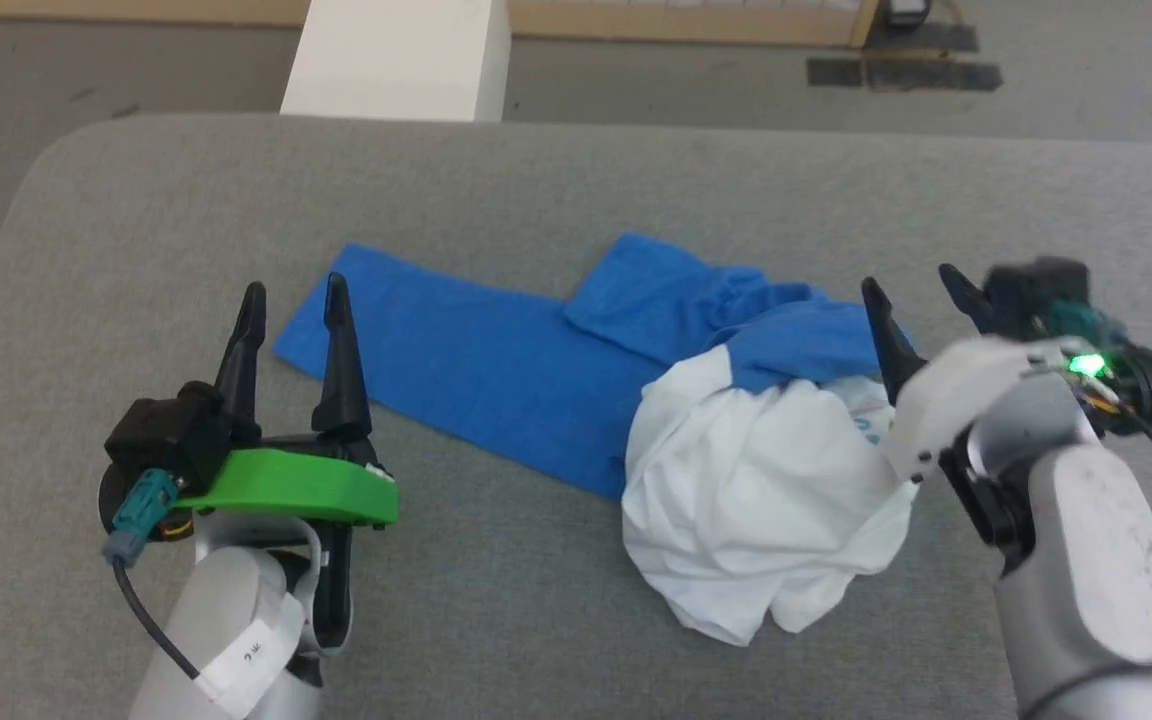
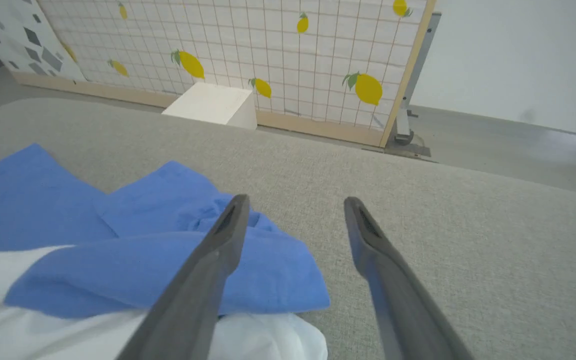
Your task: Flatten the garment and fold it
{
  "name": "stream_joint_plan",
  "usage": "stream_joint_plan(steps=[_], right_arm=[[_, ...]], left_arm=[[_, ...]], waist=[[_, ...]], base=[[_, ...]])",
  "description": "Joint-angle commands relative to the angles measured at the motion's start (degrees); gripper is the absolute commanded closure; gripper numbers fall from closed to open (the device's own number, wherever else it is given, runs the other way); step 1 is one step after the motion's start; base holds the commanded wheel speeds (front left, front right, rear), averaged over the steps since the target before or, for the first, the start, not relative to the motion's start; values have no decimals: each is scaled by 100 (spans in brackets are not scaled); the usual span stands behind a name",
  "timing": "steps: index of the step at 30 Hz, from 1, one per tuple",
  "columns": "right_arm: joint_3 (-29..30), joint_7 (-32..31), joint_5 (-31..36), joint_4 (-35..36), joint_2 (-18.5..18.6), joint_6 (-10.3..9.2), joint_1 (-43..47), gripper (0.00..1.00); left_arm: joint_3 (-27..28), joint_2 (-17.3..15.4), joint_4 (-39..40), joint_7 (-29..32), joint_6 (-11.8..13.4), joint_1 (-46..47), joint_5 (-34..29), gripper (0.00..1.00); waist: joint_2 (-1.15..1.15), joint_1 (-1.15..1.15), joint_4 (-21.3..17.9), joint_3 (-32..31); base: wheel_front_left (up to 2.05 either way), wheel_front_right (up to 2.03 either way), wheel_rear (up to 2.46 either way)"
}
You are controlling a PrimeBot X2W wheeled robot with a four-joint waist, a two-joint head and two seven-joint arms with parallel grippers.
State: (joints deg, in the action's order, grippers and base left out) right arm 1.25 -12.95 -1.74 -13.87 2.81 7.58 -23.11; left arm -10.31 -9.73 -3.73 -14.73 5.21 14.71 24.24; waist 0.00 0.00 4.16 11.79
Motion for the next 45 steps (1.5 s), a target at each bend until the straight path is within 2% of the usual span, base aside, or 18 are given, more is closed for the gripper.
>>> stream_joint_plan(steps=[1,4,9,10,11,12,17,20,23,28,31,34,40,41,42,45], right_arm=[[21,-269,84,-189,12,-9,-189,0],[129,-1103,197,-720,15,-9,-499,0],[34,-2445,266,-1172,111,-9,-633,0],[-2,-2701,267,-1178,141,-9,-618,49],[-39,-2861,261,-1155,165,-9,-598,64],[-87,-2911,224,-1055,188,-9,-580,100],[105,-2076,118,-386,232,-9,-456,100],[549,-1317,97,78,178,-9,-243,100],[1219,-696,156,598,104,-9,116,100],[2486,-95,351,1372,21,-9,818,100],[3191,-227,78,1506,11,-9,1298,100],[3640,-582,-150,1451,9,-9,1774,100],[3696,-1527,-540,1165,8,-9,2502,100],[3617,-1533,-591,1188,8,-9,2558,41],[3514,-1474,-634,1233,8,-9,2581,0],[3059,-937,-770,1490,8,-9,2598,0]], left_arm=[[99,121,17,-25,-108,-40,-146,0],[352,379,1,-26,-373,-70,-376,0],[629,595,-126,-26,-674,-98,-577,0],[681,619,-154,-26,-719,-107,-610,0],[721,635,-183,-26,-749,-116,-622,0],[764,649,-213,-26,-779,-130,-644,0],[916,677,-307,-27,-860,-200,-721,0],[941,682,-364,-27,-882,-298,-739,0],[954,683,-384,-27,-868,-421,-739,0],[983,684,-386,-27,-867,-616,-797,0],[1001,684,-385,-27,-878,-733,-824,0],[1007,684,-385,-27,-899,-817,-849,0],[959,685,-411,-27,-932,-917,-865,0],[951,685,-422,-27,-944,-927,-864,0],[934,685,-430,-27,-957,-927,-862,0],[753,685,-497,-27,-1017,-876,-877,0]], waist=[[0,0,320,369],[0,0,434,500],[0,0,514,550],[0,0,511,540],[0,0,503,521],[0,0,487,493],[0,0,335,267],[0,0,215,40],[0,0,89,-200],[0,0,-93,-487],[0,0,-178,-607],[0,0,-246,-682],[0,0,-421,-705],[0,0,-468,-693],[0,0,-509,-680],[0,0,-654,-622]], base=[[0,0,0],[0,0,0],[0,0,0],[0,0,0],[0,0,0],[0,0,0],[0,0,0],[0,0,0],[0,0,0],[0,0,0],[0,0,0],[0,0,0],[0,0,0],[0,0,0],[0,0,0],[0,0,0]])
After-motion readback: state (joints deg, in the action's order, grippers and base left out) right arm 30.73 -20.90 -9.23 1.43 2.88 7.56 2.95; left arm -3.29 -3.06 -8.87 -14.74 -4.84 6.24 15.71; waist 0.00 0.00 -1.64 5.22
